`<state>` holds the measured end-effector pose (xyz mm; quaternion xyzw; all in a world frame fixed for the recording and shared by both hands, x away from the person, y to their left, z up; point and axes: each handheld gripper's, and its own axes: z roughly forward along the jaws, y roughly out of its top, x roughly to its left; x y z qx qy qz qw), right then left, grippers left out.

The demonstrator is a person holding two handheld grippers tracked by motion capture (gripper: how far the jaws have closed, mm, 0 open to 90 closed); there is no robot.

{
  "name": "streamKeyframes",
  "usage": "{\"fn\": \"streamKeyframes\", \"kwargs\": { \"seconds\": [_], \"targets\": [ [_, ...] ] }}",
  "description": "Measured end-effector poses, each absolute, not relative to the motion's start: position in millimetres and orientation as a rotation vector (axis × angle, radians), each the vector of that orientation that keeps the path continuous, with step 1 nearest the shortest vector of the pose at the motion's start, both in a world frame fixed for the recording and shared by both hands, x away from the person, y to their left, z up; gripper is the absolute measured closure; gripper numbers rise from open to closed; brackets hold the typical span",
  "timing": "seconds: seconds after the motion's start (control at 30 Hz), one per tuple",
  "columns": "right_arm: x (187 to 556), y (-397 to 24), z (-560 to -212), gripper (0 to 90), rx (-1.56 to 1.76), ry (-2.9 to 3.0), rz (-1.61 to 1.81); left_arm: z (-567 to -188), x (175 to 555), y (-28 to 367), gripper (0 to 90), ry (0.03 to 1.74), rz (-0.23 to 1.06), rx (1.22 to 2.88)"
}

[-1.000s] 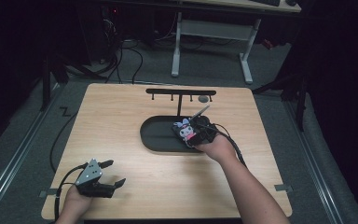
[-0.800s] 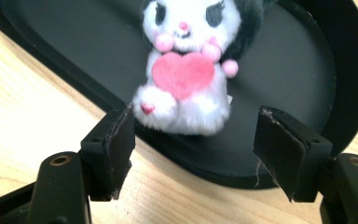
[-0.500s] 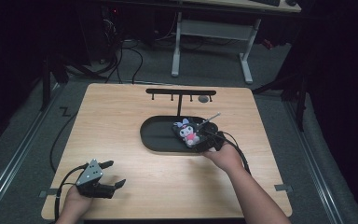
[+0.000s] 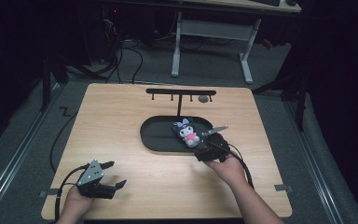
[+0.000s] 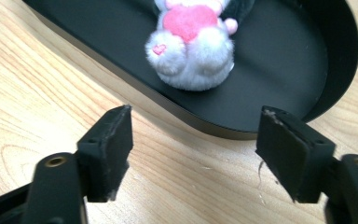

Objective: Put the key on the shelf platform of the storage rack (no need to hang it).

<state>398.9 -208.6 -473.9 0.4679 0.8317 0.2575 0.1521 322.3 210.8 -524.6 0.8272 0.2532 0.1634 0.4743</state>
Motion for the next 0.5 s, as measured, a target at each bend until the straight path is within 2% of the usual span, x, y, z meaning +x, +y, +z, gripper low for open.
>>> {"fn": "streamKeyframes", "kwargs": {
  "seconds": [0.5],
  "targets": [
    [358,-231,-490,20.1,1.324,2.258,0.937,-525,322,209,16.2,0.619,0.400,2.022]
  ]
}}
